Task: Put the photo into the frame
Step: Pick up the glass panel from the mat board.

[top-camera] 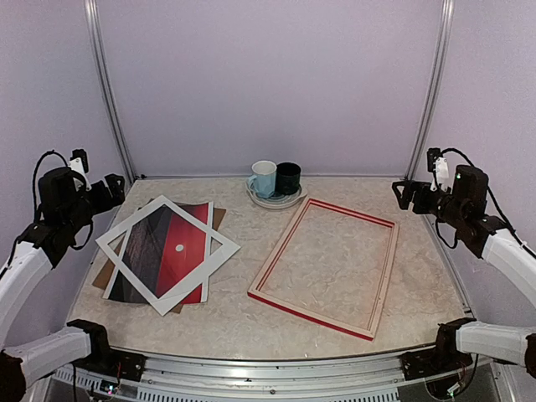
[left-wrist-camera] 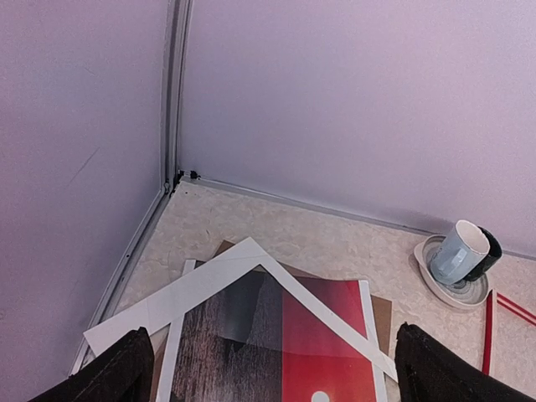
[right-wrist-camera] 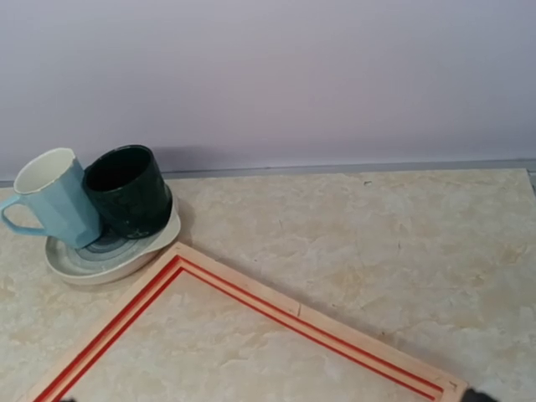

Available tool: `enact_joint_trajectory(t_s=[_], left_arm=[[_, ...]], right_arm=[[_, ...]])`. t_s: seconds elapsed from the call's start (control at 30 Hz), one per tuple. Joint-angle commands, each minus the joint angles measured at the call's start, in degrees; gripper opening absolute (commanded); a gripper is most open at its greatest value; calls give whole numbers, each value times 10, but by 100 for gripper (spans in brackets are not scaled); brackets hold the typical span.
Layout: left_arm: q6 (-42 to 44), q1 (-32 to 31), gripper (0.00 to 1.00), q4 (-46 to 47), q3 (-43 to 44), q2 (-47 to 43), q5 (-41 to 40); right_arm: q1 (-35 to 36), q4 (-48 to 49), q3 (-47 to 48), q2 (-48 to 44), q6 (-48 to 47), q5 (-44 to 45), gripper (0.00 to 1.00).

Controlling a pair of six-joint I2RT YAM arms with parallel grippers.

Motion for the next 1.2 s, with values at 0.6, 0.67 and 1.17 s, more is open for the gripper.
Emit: enact_joint_trajectory(t_s=[0.6,0.67,1.17], left_arm=[[-39,-7,99,-18,27,27,26],[-47,-13,99,-19,26,32,25],[-115,-111,99,-11,-2,75,-39]], right_arm=[[2,71,-32,-61,49,-99,99],[2,62,-21,-40,61,-124,99],[126,27,50,142,169,-91,99]])
